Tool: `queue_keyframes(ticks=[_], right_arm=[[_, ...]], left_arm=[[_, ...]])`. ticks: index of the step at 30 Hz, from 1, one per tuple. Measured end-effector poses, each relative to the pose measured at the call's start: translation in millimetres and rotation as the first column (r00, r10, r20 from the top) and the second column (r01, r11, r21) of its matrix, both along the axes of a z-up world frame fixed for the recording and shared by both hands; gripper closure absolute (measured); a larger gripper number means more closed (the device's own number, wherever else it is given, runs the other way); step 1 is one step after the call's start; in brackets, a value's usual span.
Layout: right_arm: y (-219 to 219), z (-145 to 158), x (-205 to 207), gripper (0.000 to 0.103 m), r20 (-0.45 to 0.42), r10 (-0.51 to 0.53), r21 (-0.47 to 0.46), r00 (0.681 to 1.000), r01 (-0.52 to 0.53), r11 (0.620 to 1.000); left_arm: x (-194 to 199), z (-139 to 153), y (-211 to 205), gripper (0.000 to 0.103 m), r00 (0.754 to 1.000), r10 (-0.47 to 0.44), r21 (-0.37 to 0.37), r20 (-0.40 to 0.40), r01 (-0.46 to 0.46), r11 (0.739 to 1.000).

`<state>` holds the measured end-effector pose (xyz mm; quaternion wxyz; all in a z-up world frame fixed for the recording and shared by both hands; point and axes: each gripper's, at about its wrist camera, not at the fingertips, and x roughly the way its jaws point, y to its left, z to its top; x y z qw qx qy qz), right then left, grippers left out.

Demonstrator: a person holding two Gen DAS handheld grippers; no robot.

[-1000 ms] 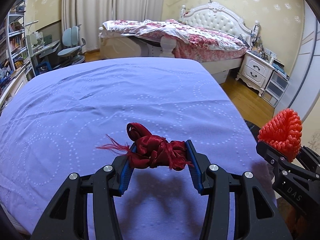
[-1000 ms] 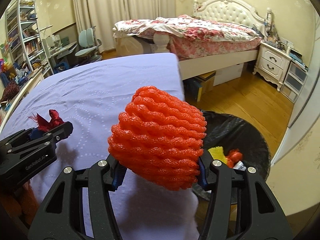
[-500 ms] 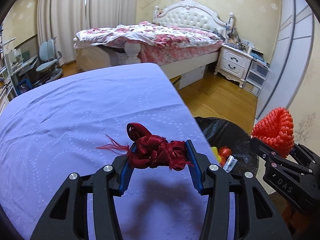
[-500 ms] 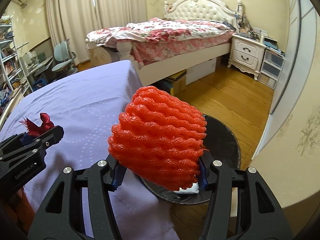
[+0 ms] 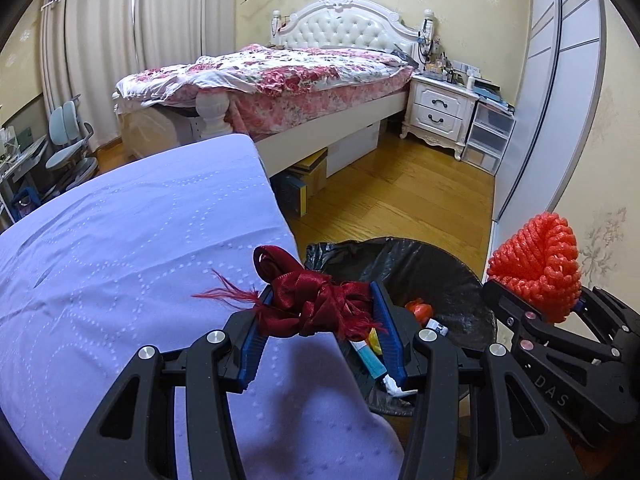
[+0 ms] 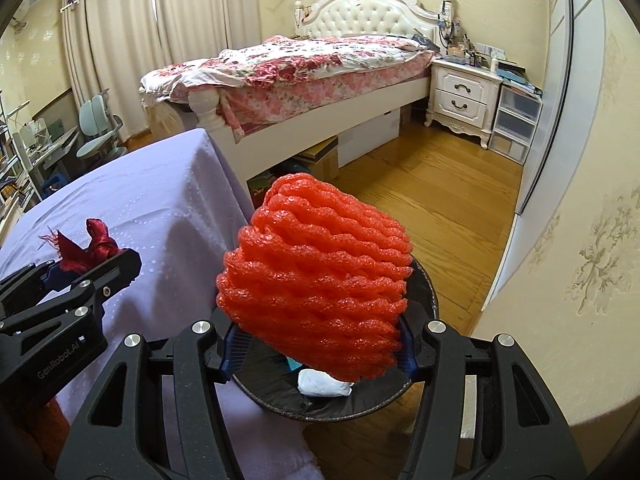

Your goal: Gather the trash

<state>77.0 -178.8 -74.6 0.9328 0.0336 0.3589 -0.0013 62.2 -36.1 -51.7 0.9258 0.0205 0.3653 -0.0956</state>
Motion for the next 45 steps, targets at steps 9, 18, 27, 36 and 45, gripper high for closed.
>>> queue_keyframes(ticks=[9,18,27,36,45], right_arm=[[-12.5,-3.8,7.7,0.046,-0.010,-0.031,0.011,0.999,0.031,0.999],[-21.3,-8.7,19.7,0.046,-0.022,-0.048,0.017,0.999,0.048,0.999],[-22.8,-11.5,23.4,0.039,-0.022,-0.060,0.015,0.998,0.060,0.998],[-27.7,-10.6,23.3,0.029,-0.019,-0.078,0.017,0.997,0.078,0.997],[-30.5,-9.3,21.1,0.027,-0.018,-0.090,0.015,0.996,0.090,0.996]], left_arm=[[13.7,-6.5,-16.5,0.054,1.000,-0.002,0.009,-0.017,0.002,1.000],[24.5,-8.1,-26.4,0.051,0.999,-0.012,0.016,-0.036,0.012,1.000],[24.4,-7.1,-30.4,0.033,1.000,-0.011,0.022,-0.024,0.011,1.000],[27.1,-5.7,-28.2,0.029,1.000,0.010,0.022,-0.022,-0.010,1.000],[23.2,-3.6,-27.4,0.026,0.999,0.031,0.043,-0.010,-0.030,0.999]])
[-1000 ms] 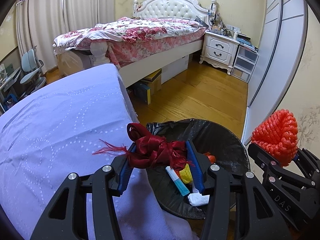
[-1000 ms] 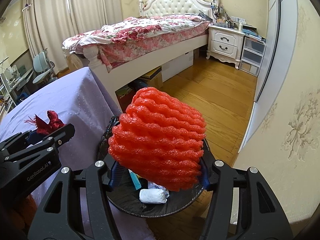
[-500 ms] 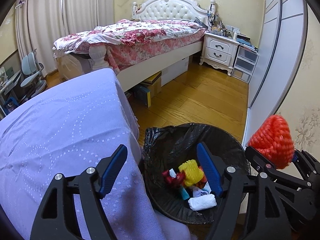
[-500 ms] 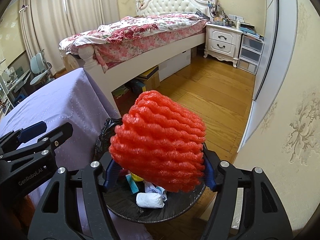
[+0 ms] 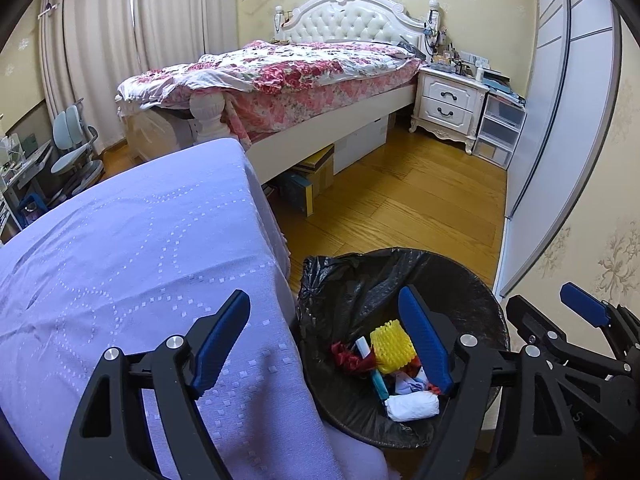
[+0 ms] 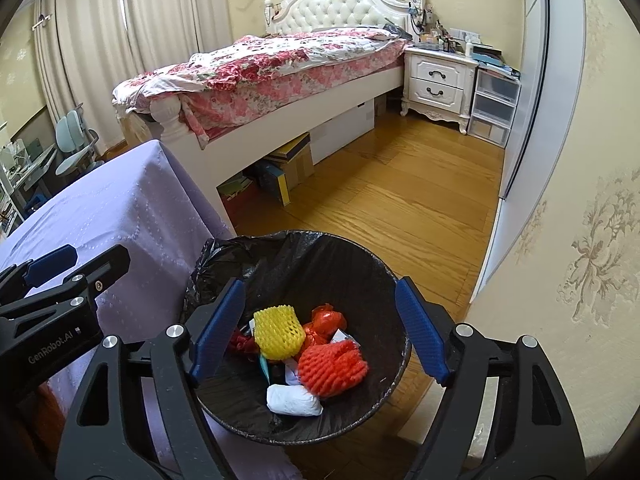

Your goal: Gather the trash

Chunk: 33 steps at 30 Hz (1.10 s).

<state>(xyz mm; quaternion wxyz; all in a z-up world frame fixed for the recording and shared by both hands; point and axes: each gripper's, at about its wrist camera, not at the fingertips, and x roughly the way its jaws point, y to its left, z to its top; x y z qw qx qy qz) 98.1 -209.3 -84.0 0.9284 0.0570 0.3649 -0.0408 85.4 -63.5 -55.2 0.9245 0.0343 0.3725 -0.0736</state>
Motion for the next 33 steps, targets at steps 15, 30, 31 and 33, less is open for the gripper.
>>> queue_keyframes(ticks=[15,30,31,33], right_arm=[[-0.2,3.0,-8.8,0.022,-0.001,-0.012,0.002,1.000,0.012,1.000],[15.4,21.6,-34.7,0.022,0.038,0.015,0.013,0.999,-0.015,1.000],[17.0,23.7,-36.9,0.022,0.042,0.018,0.013,0.999,-0.019,1.000],[21.2,29.1,-43.9,0.022,0.055,0.026,0.008,0.998,-0.027,1.000]], left_arm=[[-10.6,7.6,13.1,0.024,1.000,0.023,-0.009,0.009,-0.023,1.000],[-41.4,27.2,33.5,0.023,0.997,0.047,-0.025,0.054,-0.046,0.999],[-44.4,28.6,35.0,0.023,0.997,0.049,-0.025,0.058,-0.047,0.999],[-49.2,31.0,38.1,0.023,0.996,0.053,-0.025,0.067,-0.051,0.998]])
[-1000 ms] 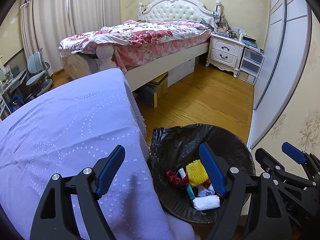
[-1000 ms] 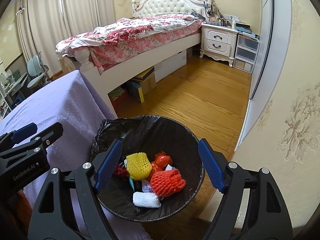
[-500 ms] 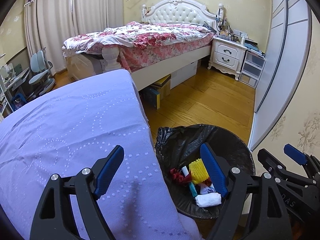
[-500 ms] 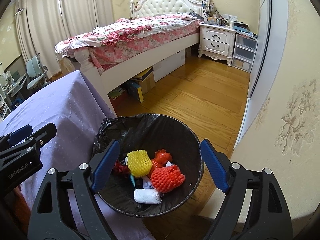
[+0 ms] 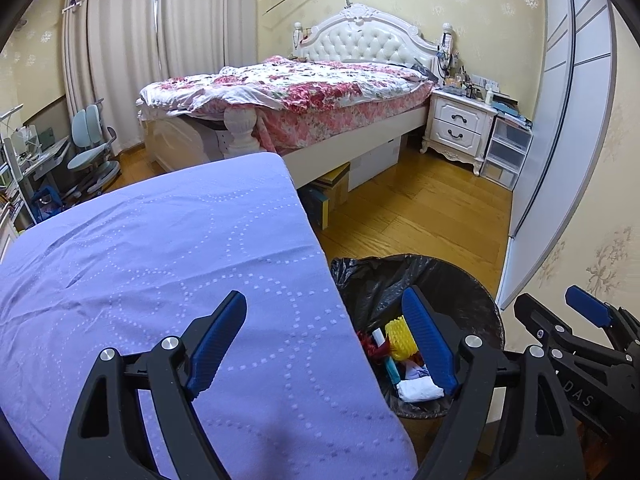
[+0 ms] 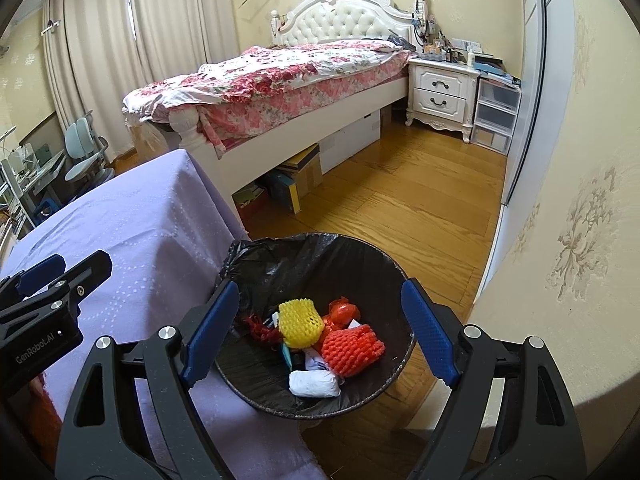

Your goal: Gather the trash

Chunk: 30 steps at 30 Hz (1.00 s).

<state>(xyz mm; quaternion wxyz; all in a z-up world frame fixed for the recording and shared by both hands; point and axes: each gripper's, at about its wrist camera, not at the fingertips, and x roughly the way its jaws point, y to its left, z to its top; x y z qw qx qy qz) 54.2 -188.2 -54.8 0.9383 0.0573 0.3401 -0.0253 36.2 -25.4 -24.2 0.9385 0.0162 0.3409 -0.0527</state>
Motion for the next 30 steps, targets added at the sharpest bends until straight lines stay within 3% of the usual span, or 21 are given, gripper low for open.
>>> queue_keyframes(ticks=[17,30], right_arm=[[31.2,28.6,-44.3,0.019,0.074,0.063,-0.015,0.995,-0.062,0.998],[42.5,35.6,-55.7,0.019,0.092,0.080,-0.028,0.993,-0.077,0.997]], left_arm=[[-43.9,23.7,34.2,0.021,0.996,0.051,-0.020,0.073,-0.050,0.999],[-56.6,22.8,51.5,0.020,0.993,0.083,-0.028,0.086,-0.081,0.996]])
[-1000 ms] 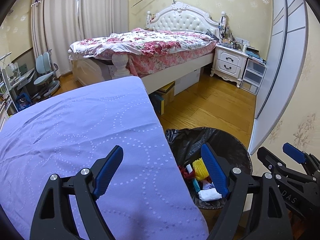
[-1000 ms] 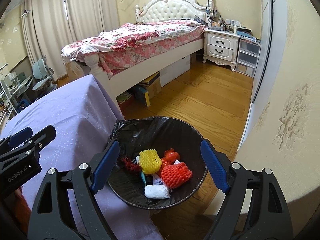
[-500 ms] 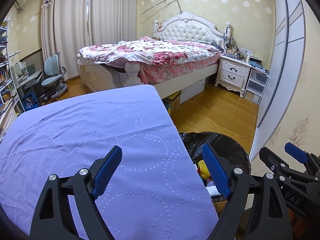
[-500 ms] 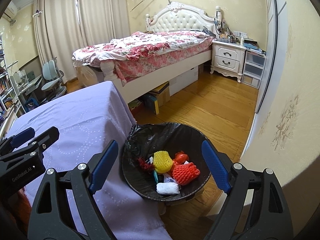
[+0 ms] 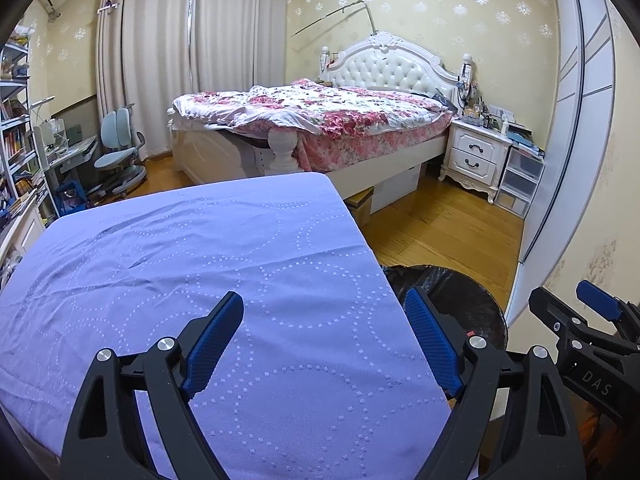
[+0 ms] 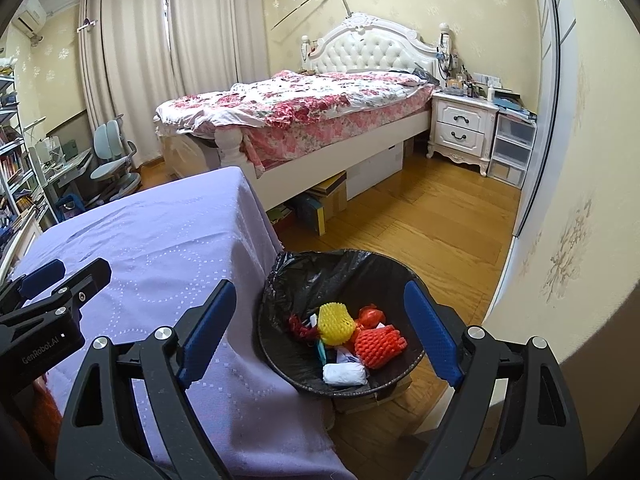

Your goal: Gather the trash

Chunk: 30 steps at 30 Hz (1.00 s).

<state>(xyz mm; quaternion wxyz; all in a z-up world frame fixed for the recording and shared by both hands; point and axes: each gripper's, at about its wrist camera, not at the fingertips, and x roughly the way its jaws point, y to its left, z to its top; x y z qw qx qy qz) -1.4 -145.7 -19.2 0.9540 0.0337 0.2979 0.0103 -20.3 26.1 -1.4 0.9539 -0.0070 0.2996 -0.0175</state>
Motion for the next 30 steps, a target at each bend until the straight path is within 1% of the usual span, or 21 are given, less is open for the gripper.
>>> queue_keyframes(ticks=[30], right_arm=[[2.9,0.0,-1.0,0.019,0.001,0.001,-0.003,1.000,-0.001,1.000]], left_arm=[[-2.4,0.6,1.8,0.020,1.000,0.000,-0.001,0.002,0.000,1.000]])
